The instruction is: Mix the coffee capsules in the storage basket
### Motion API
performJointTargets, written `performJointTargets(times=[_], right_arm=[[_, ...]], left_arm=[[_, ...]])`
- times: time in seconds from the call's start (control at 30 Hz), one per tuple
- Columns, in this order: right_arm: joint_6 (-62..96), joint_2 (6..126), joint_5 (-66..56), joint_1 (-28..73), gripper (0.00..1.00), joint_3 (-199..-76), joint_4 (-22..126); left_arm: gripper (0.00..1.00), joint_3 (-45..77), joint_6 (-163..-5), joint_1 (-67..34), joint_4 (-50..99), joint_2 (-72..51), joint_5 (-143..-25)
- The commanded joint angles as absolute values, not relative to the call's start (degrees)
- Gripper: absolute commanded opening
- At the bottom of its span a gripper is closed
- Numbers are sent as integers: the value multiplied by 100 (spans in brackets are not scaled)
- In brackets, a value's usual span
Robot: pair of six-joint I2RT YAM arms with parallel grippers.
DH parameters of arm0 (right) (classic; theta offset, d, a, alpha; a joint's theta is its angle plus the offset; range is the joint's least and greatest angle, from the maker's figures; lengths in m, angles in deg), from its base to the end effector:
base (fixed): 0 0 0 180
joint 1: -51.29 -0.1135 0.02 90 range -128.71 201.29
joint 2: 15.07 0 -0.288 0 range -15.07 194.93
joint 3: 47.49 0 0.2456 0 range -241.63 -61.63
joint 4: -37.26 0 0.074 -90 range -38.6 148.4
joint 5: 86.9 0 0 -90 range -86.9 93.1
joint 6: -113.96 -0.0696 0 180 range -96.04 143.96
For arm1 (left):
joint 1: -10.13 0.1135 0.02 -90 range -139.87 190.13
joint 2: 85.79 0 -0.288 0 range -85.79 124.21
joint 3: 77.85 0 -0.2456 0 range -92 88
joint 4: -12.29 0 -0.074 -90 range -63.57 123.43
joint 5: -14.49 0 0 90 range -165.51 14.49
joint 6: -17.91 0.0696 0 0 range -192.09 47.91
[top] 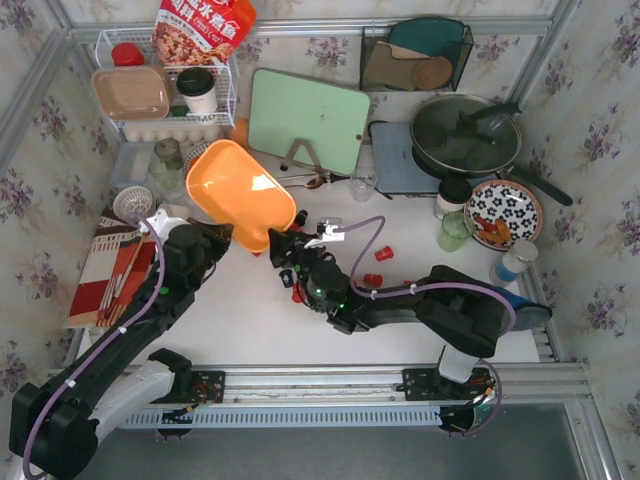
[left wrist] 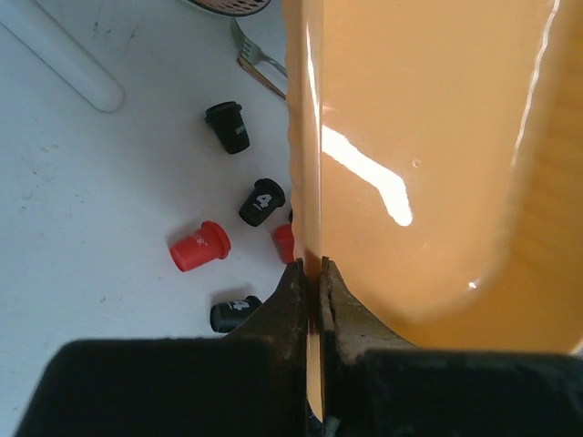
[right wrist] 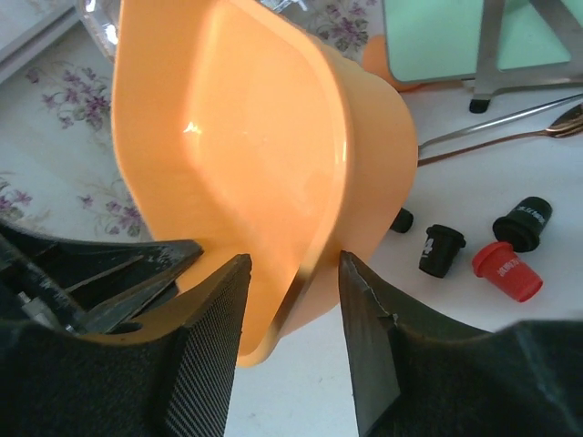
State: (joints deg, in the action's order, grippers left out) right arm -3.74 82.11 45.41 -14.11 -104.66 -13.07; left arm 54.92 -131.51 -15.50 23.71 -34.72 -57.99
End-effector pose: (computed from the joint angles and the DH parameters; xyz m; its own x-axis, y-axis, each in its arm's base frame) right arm 0.1956 0.3147 0.2638 -0.1184 0.5672 -0.8150 -0.3859 0.7300 0.5641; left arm 0.2070 -0.0761 0.2841 -0.2504 -0.7904 -0.5590 -0.1277 0.5993 -0.7903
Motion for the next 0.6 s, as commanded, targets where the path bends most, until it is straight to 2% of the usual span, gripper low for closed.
performJointTargets(times=[0.0, 0.13, 0.3, 0.43, 0.47, 0.57], right_arm=[[-308, 8375, 4780, -1412, 50, -10656, -1145], [-295, 8454, 4894, -1410, 39, -10654, -1178], [-172, 8511, 4989, -1415, 20, -10720, -1269], [-34, 8537, 5022, -1409, 0, -10759, -1379], [-18, 8546, 5052, -1409, 0, -10772, -1388], [18, 8586, 5196, -1407, 0, -10756, -1481]], left_arm=[[0, 5461, -13088, -1645, 2041, -3492, -5776], [0, 5434, -13008, -1752, 2045, -3499, -5703], [0, 5409, -12950, -1872, 1992, -3404, -5670], [0, 5355, -12950, -1907, 2000, -3306, -5721], [10, 5336, -12924, -1906, 2001, -3279, -5776], [57, 5174, -12872, -1906, 2241, -3245, -5866]])
